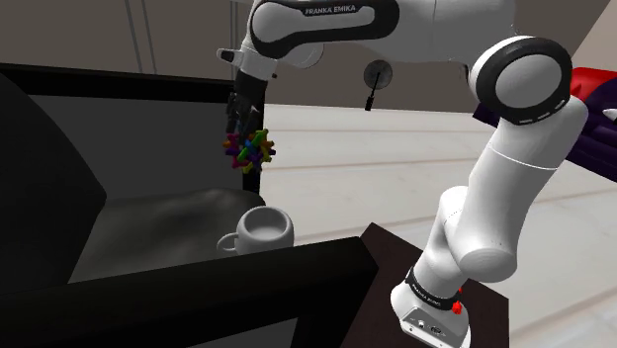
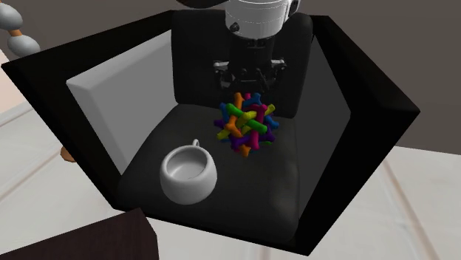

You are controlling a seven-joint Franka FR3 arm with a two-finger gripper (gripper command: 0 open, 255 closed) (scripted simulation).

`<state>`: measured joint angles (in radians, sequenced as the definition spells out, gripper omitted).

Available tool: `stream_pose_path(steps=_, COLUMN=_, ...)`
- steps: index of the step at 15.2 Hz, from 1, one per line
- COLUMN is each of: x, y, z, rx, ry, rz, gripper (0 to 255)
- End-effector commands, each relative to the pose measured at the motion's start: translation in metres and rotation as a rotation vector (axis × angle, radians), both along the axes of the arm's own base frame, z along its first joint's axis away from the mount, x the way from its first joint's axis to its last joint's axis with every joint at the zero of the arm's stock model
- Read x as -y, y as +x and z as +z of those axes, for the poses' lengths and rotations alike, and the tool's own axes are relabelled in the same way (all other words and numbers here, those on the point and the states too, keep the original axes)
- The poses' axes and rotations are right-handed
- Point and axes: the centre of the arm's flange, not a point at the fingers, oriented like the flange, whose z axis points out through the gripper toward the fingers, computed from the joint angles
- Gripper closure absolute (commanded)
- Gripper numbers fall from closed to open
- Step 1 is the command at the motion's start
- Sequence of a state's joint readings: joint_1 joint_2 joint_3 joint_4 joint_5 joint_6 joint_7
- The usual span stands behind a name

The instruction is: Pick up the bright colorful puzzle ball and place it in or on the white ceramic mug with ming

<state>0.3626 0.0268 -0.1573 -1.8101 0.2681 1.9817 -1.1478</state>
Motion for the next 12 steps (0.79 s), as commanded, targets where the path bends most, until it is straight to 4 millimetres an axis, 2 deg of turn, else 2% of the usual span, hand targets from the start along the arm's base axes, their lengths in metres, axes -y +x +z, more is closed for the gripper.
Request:
stream_pose_path(steps=1, x=-0.017, y=-0.022, z=0.003, rx=0.002, ry=0.000, rz=-0.001, gripper=255)
stream_pose_path(steps=12, x=-0.110, y=-0.132, z=0.020, rx=0.002, ry=0.000, rz=-0.001, gripper=255)
